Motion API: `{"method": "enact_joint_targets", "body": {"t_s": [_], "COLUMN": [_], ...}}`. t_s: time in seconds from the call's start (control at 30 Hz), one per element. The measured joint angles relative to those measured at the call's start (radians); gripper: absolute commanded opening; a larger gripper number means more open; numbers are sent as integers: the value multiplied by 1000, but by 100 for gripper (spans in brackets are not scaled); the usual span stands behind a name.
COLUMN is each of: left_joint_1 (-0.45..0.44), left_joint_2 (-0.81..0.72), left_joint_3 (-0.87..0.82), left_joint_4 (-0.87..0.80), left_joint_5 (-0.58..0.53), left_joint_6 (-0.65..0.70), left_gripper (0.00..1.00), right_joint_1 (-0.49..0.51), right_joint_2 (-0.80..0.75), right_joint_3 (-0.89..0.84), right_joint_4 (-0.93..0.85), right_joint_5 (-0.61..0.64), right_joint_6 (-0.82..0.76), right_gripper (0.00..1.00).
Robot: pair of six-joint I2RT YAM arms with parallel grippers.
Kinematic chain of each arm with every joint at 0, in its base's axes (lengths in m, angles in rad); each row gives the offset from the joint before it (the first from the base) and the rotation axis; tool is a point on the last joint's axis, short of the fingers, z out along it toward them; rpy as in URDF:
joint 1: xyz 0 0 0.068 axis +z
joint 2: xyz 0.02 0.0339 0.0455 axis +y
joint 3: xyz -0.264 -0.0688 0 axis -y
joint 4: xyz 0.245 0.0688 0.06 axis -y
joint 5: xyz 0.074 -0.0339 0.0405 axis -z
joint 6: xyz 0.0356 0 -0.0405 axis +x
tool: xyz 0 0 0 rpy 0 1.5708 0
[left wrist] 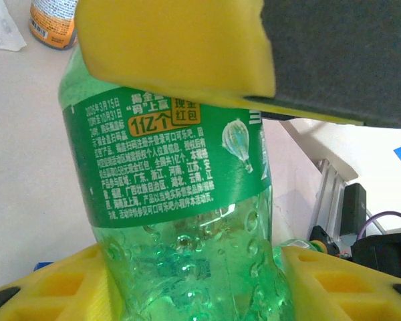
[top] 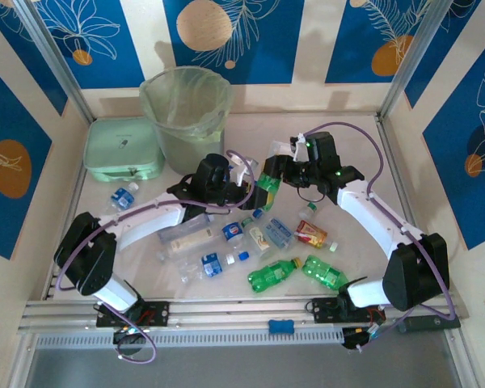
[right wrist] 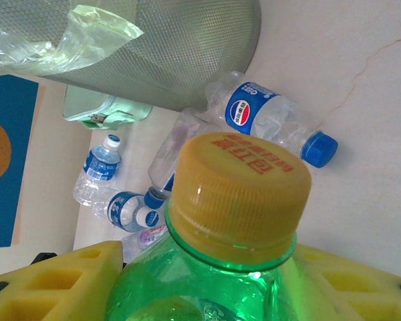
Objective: Put the plastic bottles in the bin
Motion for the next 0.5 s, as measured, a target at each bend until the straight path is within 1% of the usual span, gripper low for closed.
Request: {"method": "enact_joint_targets", "body": {"t_s": [0.07,0.1,0.17,0.3,0.4,0.5], "left_joint_1": [0,0,0,0,0,0], "left_joint_2": [-11,-15,-19,-20,-23,-27], "left_joint_3": [-8,-11,-13,-21,-29,-35], "left_joint_4": [5,8,15,23,23,22], "left_joint_5": [-8,-12,-19,-44,-53,-69], "left_joint_6": [0,0,0,-7,-15,-18], "left_gripper": [48,48,48,48,48,48], "right_joint_1": [4,5,5,5,-10,-54], "right_joint_2": [-1,-1,-2,-8,-33,-88], "right_joint_3": [0,0,0,1,1,1], "right_joint_4": [6,10,19,16,14,14], "right_joint_5": [-4,-5,-10,-18,-18,-22], "right_joint_6": [3,6,14,40,52,63], "right_gripper": [61,65,74,84,86,86]}}
